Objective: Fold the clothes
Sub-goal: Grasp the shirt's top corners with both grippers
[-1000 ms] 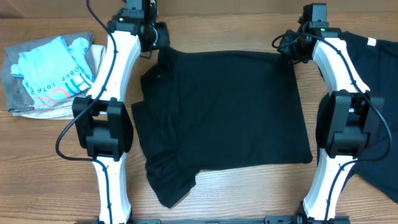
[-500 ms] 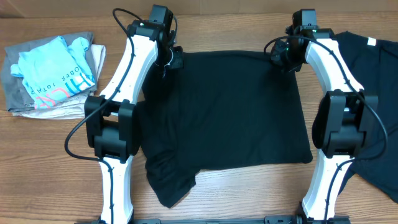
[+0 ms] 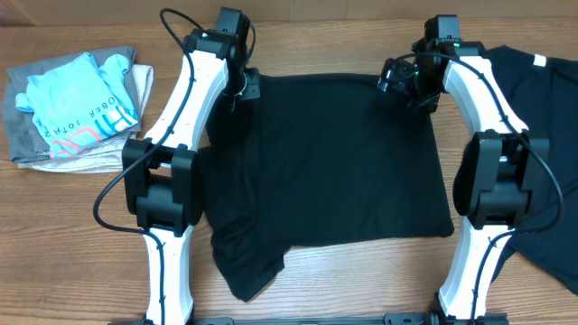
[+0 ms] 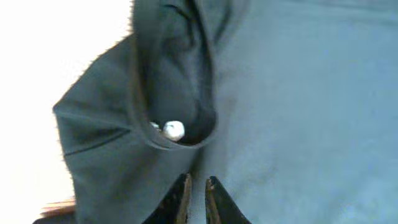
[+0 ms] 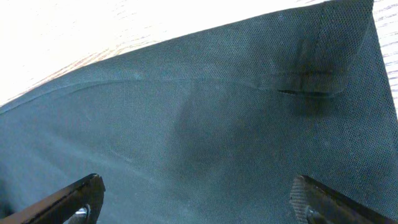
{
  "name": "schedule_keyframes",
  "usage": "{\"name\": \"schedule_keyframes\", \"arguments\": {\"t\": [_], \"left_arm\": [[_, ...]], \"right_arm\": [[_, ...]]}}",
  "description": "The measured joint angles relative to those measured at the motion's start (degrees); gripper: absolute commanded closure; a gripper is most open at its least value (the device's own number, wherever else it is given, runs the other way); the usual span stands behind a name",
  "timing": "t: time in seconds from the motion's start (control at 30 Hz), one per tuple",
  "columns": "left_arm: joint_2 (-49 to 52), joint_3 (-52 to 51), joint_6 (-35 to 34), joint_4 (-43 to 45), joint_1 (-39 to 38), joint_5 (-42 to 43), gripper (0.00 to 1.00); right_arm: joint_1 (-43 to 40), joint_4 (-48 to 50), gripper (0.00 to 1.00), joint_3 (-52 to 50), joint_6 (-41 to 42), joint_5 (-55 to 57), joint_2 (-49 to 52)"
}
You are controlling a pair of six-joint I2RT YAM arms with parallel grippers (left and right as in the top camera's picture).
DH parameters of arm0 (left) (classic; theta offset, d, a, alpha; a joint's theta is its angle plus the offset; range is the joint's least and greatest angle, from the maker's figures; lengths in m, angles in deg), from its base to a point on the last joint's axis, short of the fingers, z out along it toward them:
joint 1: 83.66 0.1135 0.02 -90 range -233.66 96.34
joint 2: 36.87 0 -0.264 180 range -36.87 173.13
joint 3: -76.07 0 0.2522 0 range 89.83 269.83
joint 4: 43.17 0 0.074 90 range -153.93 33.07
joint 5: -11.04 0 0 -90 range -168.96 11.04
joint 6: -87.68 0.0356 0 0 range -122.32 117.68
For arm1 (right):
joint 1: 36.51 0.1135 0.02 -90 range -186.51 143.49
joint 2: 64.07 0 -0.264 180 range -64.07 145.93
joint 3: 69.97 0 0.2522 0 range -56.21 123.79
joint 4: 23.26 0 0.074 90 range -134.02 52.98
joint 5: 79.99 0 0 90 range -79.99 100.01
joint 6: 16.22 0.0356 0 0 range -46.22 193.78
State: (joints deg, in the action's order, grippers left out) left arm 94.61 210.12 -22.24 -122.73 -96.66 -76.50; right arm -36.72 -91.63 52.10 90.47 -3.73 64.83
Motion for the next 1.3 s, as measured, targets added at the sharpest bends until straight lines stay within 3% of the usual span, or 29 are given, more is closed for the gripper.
{"name": "schedule_keyframes", "arguments": {"t": [0.03,0.1,0.27,0.83,1.07,1.3], "left_arm": [[0.00,0.00,-0.79,0.00,0.00,-0.85,0.81],[0.00,0.00,-2.58,0.11,0.00,-1.95,0.62],[0.00,-0.44,-7.10,2.05,0.00,-3.89,0.48],[0.00,-6.95,-6.78,11.26,0.00,-4.92,0.48],[0.00,-10.10,-7.21,13.73,0.00,-4.94,0.63],[0.00,-10.12,-7.39,14.16,0.00,-4.94,0.65]], "right_arm": [[-0.02,0.02,0.00,0.00,0.00,0.00,0.00],[-0.02,0.00,0.00,0.00,0.00,0.02,0.00],[-0.02,0.02,0.00,0.00,0.00,0.00,0.00],[-0.02,0.00,0.00,0.00,0.02,0.00,0.00],[-0.02,0.00,0.00,0.00,-0.02,0.02,0.00],[-0.02,0.00,0.00,0.00,0.00,0.00,0.00]]}}
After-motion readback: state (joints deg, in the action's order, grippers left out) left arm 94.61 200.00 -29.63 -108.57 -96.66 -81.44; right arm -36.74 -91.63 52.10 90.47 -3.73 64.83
